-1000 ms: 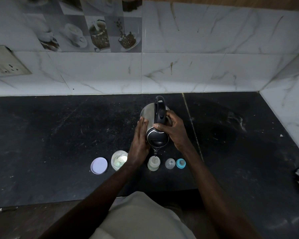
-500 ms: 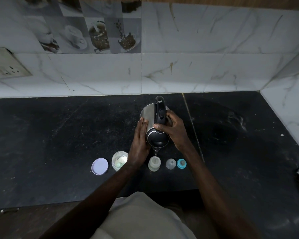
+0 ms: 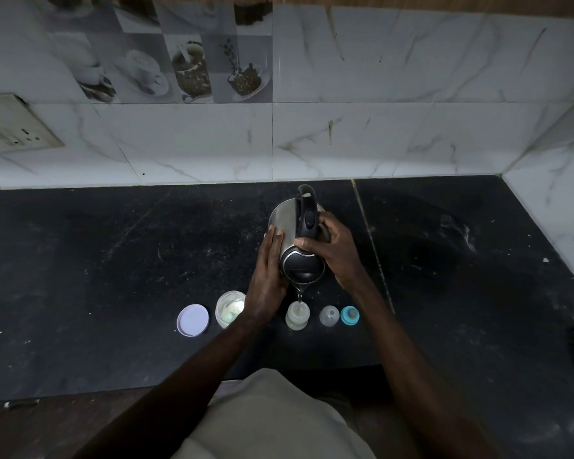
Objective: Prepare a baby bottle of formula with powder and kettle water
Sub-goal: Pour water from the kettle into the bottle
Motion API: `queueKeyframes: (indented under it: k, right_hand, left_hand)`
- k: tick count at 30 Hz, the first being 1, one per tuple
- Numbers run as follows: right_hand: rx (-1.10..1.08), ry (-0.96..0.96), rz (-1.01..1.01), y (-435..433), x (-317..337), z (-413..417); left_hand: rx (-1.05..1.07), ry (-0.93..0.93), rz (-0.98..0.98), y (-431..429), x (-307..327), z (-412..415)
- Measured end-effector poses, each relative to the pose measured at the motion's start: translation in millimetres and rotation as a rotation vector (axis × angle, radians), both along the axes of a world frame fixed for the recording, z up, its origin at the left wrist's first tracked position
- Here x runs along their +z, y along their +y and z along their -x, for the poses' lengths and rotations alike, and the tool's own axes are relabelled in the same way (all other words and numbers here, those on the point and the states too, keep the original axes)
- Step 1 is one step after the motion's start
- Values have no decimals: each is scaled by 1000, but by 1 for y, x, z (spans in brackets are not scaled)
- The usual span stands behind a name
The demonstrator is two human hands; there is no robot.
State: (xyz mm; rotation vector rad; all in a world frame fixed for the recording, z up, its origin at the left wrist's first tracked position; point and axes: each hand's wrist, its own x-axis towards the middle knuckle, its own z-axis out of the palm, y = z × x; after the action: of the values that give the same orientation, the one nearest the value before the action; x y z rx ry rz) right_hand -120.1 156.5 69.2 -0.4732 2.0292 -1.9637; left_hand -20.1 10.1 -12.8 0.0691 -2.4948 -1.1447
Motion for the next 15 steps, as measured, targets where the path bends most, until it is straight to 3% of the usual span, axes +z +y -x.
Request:
queueKeyframes:
  k: [15]
  right_hand:
    - [10, -29, -17, -3, 2, 4]
  left_hand:
    - [12, 23, -3, -1, 2, -3]
